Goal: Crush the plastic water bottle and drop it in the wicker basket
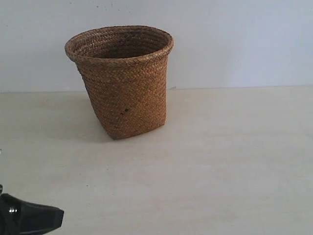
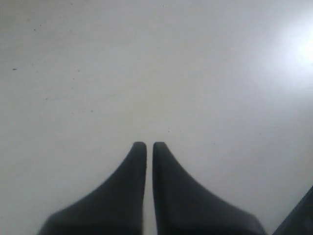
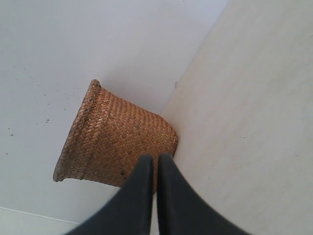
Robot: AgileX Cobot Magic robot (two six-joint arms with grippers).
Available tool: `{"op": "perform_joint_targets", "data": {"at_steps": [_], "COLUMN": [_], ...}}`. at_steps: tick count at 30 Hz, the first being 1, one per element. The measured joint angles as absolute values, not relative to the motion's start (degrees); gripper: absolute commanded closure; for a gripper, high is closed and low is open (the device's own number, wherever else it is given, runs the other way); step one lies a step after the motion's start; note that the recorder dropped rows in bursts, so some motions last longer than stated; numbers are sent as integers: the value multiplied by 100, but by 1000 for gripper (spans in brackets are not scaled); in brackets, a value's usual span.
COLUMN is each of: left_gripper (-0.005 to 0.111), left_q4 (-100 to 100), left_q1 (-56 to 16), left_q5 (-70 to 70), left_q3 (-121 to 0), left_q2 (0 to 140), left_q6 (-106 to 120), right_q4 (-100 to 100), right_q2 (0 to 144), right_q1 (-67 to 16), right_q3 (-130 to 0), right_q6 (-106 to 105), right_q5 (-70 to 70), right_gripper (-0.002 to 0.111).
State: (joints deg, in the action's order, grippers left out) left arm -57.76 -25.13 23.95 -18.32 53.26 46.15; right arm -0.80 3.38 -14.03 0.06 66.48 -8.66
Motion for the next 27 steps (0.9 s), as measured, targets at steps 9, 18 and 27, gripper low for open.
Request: {"op": "perform_joint_targets", "data": {"at_steps": [9,18,27], "left_gripper": [103,103,103], "left_q4": [-8677,-9549,-9570], "left_q1": [-2513,-2513,-2513], "left_q5": [2182,2182,2182], "left_q3": [-1042,-829,-829], "left_q2": [4855,4687,4687], "left_q6": [7438,8364,8400], "right_q4": [-80,-80,-80], "right_q2": [338,338,338], "right_q1": [-1403,-1403,-1403], "right_q3": [6,6,6], "right_q6": [6648,6648,6648], "right_q5": [-866,-866,-866], "right_gripper": [108,108,108]}}
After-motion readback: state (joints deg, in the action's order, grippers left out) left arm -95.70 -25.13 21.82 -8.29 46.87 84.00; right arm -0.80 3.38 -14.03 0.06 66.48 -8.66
